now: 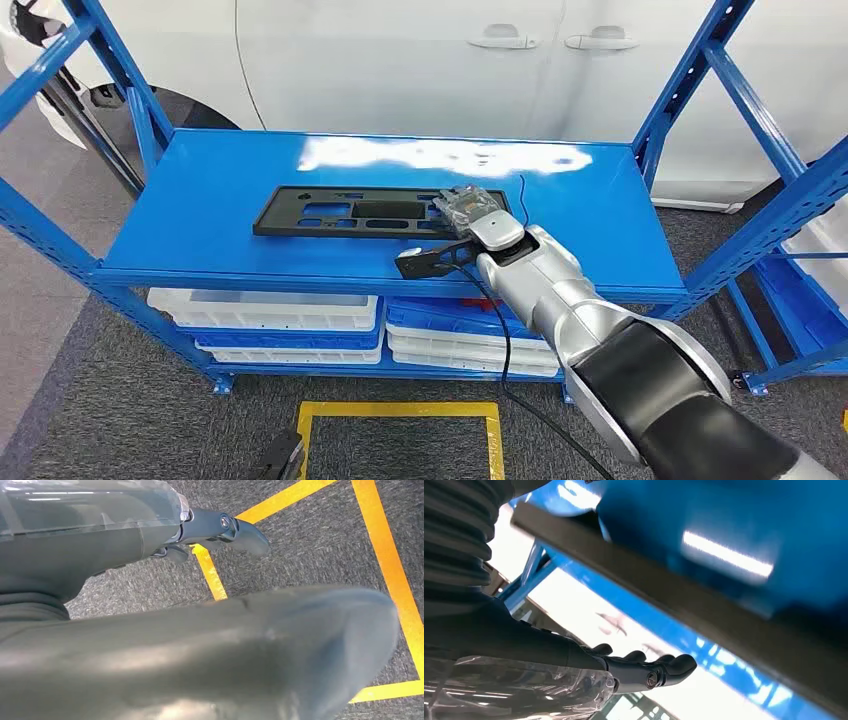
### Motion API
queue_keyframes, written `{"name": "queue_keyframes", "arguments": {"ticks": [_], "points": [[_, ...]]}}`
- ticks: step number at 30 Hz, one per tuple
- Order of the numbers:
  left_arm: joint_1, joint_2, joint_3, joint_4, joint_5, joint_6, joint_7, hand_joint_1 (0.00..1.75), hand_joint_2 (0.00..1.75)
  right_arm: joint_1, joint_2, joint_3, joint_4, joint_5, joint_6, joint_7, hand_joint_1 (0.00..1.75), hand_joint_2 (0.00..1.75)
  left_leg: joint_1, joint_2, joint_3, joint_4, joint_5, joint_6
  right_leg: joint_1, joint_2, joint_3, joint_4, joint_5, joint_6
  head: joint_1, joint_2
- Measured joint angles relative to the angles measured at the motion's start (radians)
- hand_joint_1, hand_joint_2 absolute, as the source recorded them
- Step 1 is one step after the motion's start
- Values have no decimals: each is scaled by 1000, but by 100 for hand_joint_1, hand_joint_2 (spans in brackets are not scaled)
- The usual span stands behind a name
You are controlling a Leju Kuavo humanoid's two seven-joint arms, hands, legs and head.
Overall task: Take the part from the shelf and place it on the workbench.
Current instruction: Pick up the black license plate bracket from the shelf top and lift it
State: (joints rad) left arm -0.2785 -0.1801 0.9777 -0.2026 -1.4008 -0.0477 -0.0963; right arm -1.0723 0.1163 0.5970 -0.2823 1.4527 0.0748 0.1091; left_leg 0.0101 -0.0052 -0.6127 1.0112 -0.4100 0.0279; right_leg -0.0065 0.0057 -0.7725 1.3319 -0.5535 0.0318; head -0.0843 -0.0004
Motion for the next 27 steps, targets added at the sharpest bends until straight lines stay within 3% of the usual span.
{"name": "queue_keyframes", "arguments": {"ticks": [1, 2, 4, 5, 7, 9, 11, 14, 15, 16, 17, 19, 21, 25, 27], "points": [[0, 0, 0, 0, 0, 0, 0, 0, 0, 1, -1, 0, 0, 0, 0, 0, 17, 175, 0, 0, 0, 1, 0, 0, 0, 0, 10, -22, 16, -1, 0, 0], [0, 0, 0, 0, 0, 0, 0, 0, 0, 1, -1, 0, 0, 0, 0, 0, 45, 175, 0, -1, 0, 2, -1, 0, 0, 0, 26, -57, 37, -2, 0, 0], [0, 0, 0, 0, 1, 0, 0, 0, 0, -2, -4, 0, 0, -2, -2, 0, 121, 175, -1, -1, 0, 5, -4, -3, 1, 0, 93, -198, 105, -8, 0, 0], [-1, 0, 0, 0, 2, 0, 0, 0, 0, -4, -5, 0, 0, -3, -4, -2, 144, 175, -2, -1, 0, 7, -5, -7, 3, 0, 123, -260, 128, -13, 0, 0], [-1, 0, 0, 0, 3, 0, 0, 0, 0, -5, -7, 0, 0, -5, -11, -9, 145, 175, -5, -1, -2, 8, -7, -15, 8, 0, 146, -313, 137, -23, 0, 0], [-1, 0, 0, 0, 4, -1, -1, 0, 0, -4, -8, 0, 0, -5, -19, -22, 142, 175, -6, 0, -3, 7, -9, -25, 8, 1, 147, -316, 139, -34, 0, 0], [-1, 1, 0, 0, 5, -1, -2, 0, 0, -4, -8, 0, -1, -5, -29, -32, 140, 175, -5, 0, -15, 39, -33, -36, 3, 0, 152, -323, 142, -45, 0, 0], [0, 0, 0, 0, 5, -2, -4, 0, 0, -4, -7, 0, -2, -4, -40, -39, 140, 175, -2, 0, -96, 220, -122, -47, 3, -1, 156, -325, 142, -54, 0, 0], [1, 0, 0, 0, 5, -3, -4, 0, 0, -3, -6, 0, -2, -4, -43, -40, 140, 175, -1, 0, -123, 275, -138, -49, 4, -2, 156, -325, 141, -55, 0, 0], [2, 1, 0, 0, 5, -3, -5, 0, 0, -2, -6, 0, -2, -2, -46, -40, 140, 175, 0, 0, -136, 297, -137, -50, 4, -2, 157, -324, 140, -56, 0, 0], [2, 1, 0, 0, 5, -3, -6, 0, 0, -3, -6, 0, -3, -1, -49, -40, 140, 175, 0, 0, -127, 278, -115, -50, 4, -1, 158, -323, 139, -55, 0, 0], [2, 1, 0, 0, 6, -3, -8, 0, 0, -7, -6, 0, -4, 0, -54, -42, 142, 175, 1, 0, -65, 146, -48, -46, 3, 0, 161, -318, 134, -52, 0, 0], [0, 1, 0, 0, 6, -3, -10, 0, 0, -11, -6, 0, -7, 0, -56, -44, 147, 175, -2, 0, -12, 37, -13, -38, 6, 2, 160, -312, 130, -44, 0, 0], [1, 1, 0, 0, 6, -3, -12, 0, 0, -13, -7, -2, -9, -9, -71, -56, 160, 175, -2, 0, 1, 9, -7, -15, 8, 4, 156, -309, 125, -24, 0, 0], [-1, 1, 0, 0, 7, -3, -13, 0, 0, -14, -8, -7, -9, -24, -78, -73, 164, 175, 0, 2, 3, 1, -2, -4, 6, 2, 131, -252, 87, -14, 0, 0]]}}
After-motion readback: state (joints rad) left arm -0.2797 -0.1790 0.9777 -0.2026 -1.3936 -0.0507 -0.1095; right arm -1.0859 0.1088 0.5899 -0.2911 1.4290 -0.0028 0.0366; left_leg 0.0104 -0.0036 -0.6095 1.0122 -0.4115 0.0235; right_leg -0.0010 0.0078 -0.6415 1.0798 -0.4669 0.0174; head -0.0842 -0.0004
